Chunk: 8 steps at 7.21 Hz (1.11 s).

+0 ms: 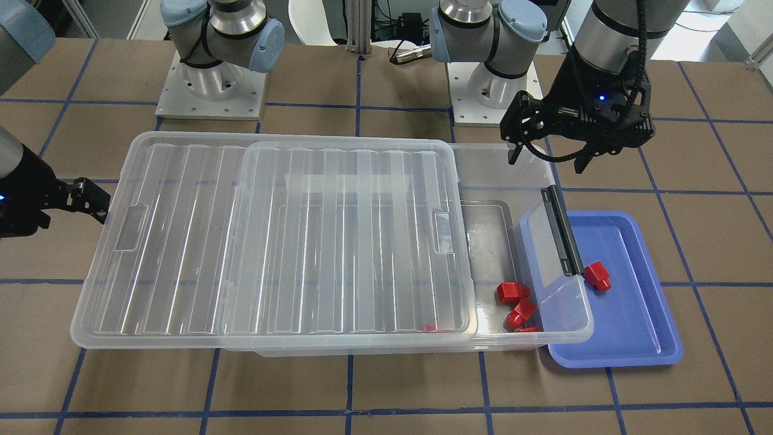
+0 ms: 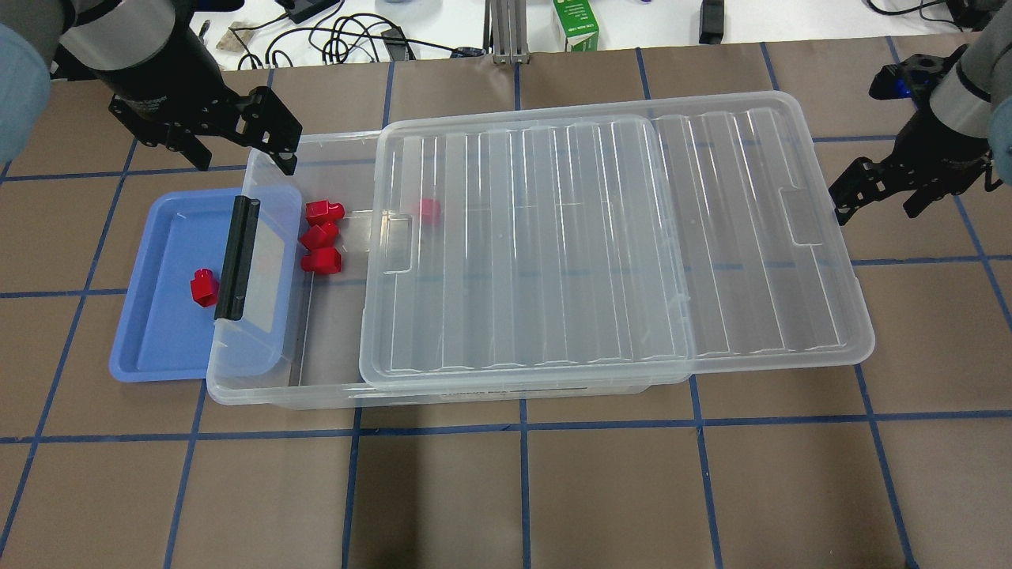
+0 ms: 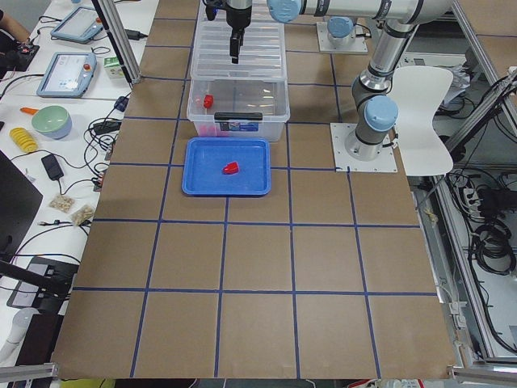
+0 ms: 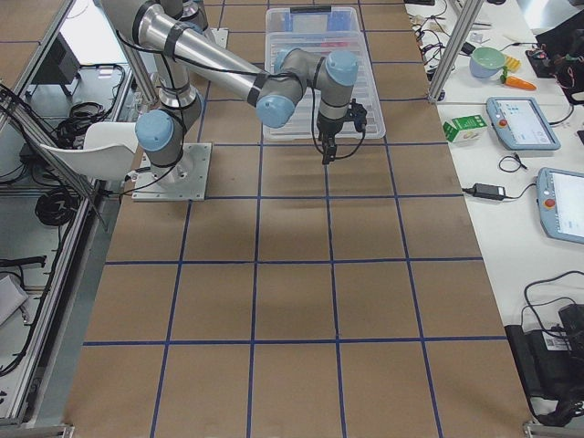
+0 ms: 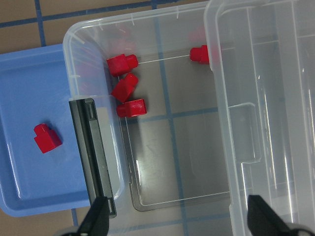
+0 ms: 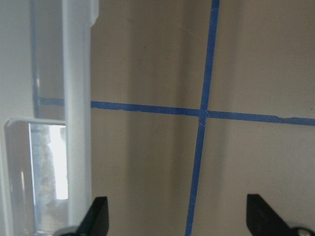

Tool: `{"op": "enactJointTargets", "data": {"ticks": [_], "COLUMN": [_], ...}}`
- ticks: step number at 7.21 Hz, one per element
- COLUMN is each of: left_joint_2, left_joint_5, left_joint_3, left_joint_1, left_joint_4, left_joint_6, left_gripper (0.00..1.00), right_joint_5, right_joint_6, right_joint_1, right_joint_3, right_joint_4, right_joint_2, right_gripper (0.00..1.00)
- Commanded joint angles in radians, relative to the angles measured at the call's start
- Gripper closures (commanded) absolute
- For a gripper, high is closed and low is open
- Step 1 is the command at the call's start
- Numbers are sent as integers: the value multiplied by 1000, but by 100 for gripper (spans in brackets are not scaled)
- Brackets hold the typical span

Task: Place red block in blue tray from box

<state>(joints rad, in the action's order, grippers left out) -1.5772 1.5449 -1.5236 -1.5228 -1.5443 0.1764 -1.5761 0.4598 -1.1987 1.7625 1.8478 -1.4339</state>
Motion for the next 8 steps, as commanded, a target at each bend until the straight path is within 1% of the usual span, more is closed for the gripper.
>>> {"op": "enactJointTargets", "data": {"ticks": [1,2,6,8], "left_joint_2": [-1,0,-1,0], "left_joint_5": [0,0,0,3], "left_joint_3": [0,0,0,-1], "left_joint_1": [0,0,0,1], "left_joint_4": [1,1,3,3], "left_joint_6": [0,0,0,2], "left_gripper": [0,0,0,0], "right_joint_5": [14,34,34,34], "right_joint_6": [-67,-120,-306,-344], "right_joint_1": [-41,-74,-194,-246], "right_joint_3": [0,0,-1,-5], "right_joint_4": [-1,4,5,7], "right_joint_2": [4,7,13,24], "right_gripper": [0,0,0,0]}}
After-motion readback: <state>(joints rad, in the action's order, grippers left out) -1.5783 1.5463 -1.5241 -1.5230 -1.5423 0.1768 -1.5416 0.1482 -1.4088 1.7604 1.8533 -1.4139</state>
